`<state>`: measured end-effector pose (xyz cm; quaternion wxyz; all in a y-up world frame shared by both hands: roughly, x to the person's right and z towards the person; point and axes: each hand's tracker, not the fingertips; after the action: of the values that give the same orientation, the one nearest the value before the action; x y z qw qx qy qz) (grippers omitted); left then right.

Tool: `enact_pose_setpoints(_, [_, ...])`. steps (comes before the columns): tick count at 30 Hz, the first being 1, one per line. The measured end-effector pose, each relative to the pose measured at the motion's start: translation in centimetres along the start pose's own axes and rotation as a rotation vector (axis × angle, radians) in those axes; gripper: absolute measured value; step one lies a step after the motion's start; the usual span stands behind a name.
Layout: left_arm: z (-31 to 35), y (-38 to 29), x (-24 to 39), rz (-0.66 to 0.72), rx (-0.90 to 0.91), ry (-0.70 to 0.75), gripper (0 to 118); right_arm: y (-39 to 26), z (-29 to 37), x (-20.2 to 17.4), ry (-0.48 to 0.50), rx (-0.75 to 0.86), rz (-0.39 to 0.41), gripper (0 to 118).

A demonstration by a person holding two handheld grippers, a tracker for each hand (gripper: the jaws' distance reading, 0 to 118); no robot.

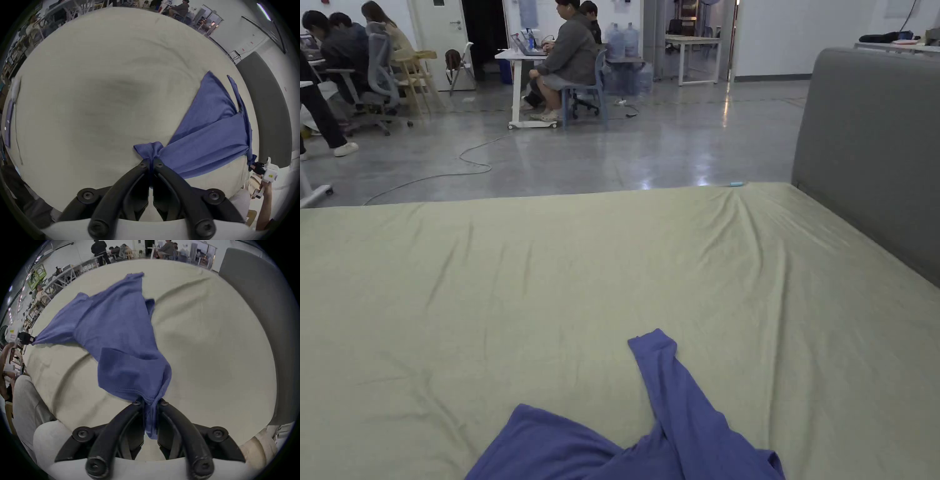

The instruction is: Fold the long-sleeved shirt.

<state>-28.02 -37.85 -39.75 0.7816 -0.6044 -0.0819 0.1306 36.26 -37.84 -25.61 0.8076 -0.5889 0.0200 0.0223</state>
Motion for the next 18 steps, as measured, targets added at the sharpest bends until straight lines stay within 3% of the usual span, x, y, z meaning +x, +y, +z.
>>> enact_pose_setpoints(4, [-1.2,-0.6,-0.2,0.011,0.027,0.009,0,0.6,-0.1,0.8,0.025,-0.007,-0.082,24])
enact_pose_setpoints(5, [-1.2,-0.6,-0.2,0.030,0.034,0.004,3,0.9,0.3,1.2,0.047,-0.029,-0.109,36])
enact_pose_setpoints(6, [-0.8,-0.6,-0.1,0.044,0.044,-0.003,14,1.6,1.1,1.7,0.077,-0.075,-0.150,59])
enact_pose_setpoints(7, [0.1,-0.6,0.1,0.038,0.068,-0.009,51,2.2,2.6,2.1,0.082,-0.135,-0.187,84])
enact_pose_setpoints(8, [1.3,-0.8,0.5,0.051,0.118,-0.010,86,2.5,3.8,2.5,0.032,-0.141,-0.186,88])
enact_pose_setpoints(9, [2.3,-1.2,0.3,0.052,0.155,0.006,109,2.9,5.9,2.6,-0.035,-0.081,-0.158,88])
enact_pose_setpoints(10, [3.8,-1.8,0.9,0.031,0.211,0.006,118,3.3,8.1,2.6,-0.072,0.011,-0.128,88])
enact_pose_setpoints(11, [5.1,-2.4,1.5,0.011,0.274,-0.006,118,3.6,10.0,2.6,-0.086,0.083,-0.118,88])
enact_pose_setpoints(13, [7.9,-4.2,3.7,-0.018,0.417,-0.046,118,3.9,13.8,2.1,-0.091,0.186,-0.174,88])
enact_pose_setpoints(14, [8.3,-4.6,4.2,-0.011,0.425,-0.063,111,4.1,14.4,1.8,-0.082,0.207,-0.191,84])
enact_pose_setpoints(15, [8.5,-5.3,4.7,-0.030,0.362,-0.088,85,4.3,14.8,1.2,-0.061,0.236,-0.223,63])
enact_pose_setpoints(16, [7.8,-5.6,5.3,-0.048,0.280,-0.072,5,4.6,14.8,0.1,-0.004,0.245,-0.254,0])
enact_pose_setpoints(18, [6.7,-6.6,6.1,-0.038,0.261,0.019,0,5.2,13.5,-1.7,0.077,0.292,-0.212,0])
